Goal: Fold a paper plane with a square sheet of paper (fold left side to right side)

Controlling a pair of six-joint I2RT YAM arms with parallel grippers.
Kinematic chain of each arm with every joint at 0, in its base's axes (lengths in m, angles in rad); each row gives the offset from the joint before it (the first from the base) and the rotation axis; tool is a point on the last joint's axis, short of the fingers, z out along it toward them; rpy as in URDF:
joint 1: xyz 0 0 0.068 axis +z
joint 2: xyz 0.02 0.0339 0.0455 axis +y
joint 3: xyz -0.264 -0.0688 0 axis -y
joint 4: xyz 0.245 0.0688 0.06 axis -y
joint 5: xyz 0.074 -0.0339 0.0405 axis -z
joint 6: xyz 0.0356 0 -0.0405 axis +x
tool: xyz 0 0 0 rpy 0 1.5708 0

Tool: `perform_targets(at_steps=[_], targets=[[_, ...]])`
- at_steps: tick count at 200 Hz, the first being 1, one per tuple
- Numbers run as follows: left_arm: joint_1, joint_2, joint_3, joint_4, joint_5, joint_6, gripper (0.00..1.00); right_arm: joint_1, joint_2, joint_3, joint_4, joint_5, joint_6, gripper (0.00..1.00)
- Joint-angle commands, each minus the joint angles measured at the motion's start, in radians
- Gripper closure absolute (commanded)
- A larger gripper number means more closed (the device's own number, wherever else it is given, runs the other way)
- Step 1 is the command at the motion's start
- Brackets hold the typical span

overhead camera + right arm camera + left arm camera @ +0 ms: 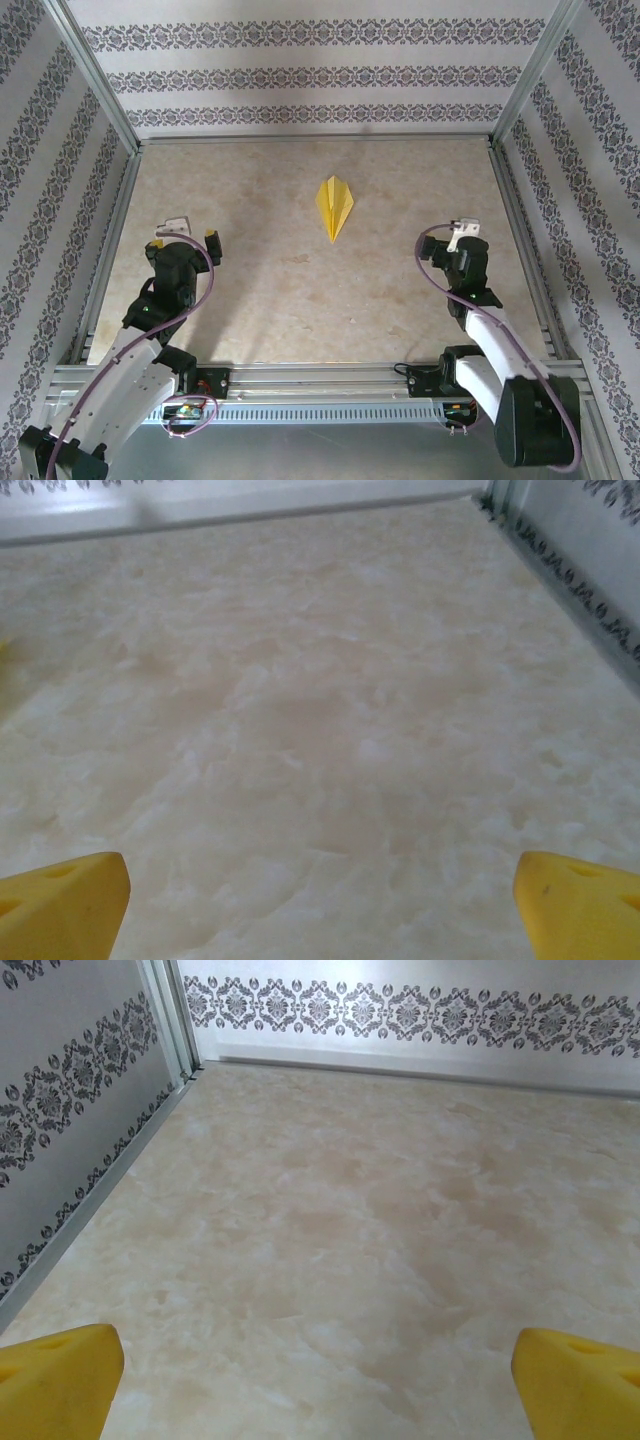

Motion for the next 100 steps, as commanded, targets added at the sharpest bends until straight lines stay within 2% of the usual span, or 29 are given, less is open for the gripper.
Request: perform_targets(at_steps=[1, 17, 31, 100], targets=[[0.020, 0.005, -0.010, 0.041, 0.002, -0.012, 0.00, -0.017, 0.101, -0.046, 0.248, -0.058, -0.019, 0.02], [0.024, 0.012, -0.009, 0.041, 0.005, -0.011, 0.00, -0.027, 0.151, -0.034, 0.304, -0.085, -0.016, 0.02], [0.028, 0.019, -0.010, 0.043, 0.005, -0.011, 0.00, -0.030, 0.210, -0.050, 0.427, -0.116, -0.015, 0.02], [0.056, 0.055, -0.029, 0.061, 0.033, -0.037, 0.00, -0.052, 0.482, -0.019, 0.720, -0.207, -0.040, 0.02]])
